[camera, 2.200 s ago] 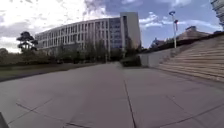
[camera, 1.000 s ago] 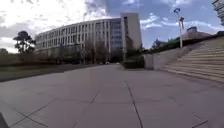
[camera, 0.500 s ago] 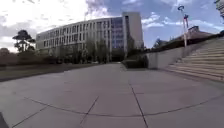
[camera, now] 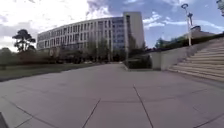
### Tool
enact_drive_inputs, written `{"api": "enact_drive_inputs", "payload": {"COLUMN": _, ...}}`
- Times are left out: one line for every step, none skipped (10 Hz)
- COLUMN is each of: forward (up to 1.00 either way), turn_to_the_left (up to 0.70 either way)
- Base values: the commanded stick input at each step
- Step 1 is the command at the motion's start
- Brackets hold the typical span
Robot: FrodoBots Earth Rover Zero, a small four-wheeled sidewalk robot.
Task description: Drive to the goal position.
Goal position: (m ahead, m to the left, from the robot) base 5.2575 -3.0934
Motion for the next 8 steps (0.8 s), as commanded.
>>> {"api": "enact_drive_inputs", "payload": {"forward": 0.7, "turn_to_the_left": -0.14}}
{"api": "enact_drive_inputs", "payload": {"forward": 0.7, "turn_to_the_left": -0.14}}
{"api": "enact_drive_inputs", "payload": {"forward": 0.7, "turn_to_the_left": -0.14}}
{"api": "enact_drive_inputs", "payload": {"forward": 0.7, "turn_to_the_left": -0.14}}
{"api": "enact_drive_inputs", "payload": {"forward": 0.7, "turn_to_the_left": -0.14}}
{"api": "enact_drive_inputs", "payload": {"forward": 0.7, "turn_to_the_left": -0.06}}
{"api": "enact_drive_inputs", "payload": {"forward": 0.7, "turn_to_the_left": 0.0}}
{"api": "enact_drive_inputs", "payload": {"forward": 0.7, "turn_to_the_left": 0.0}}
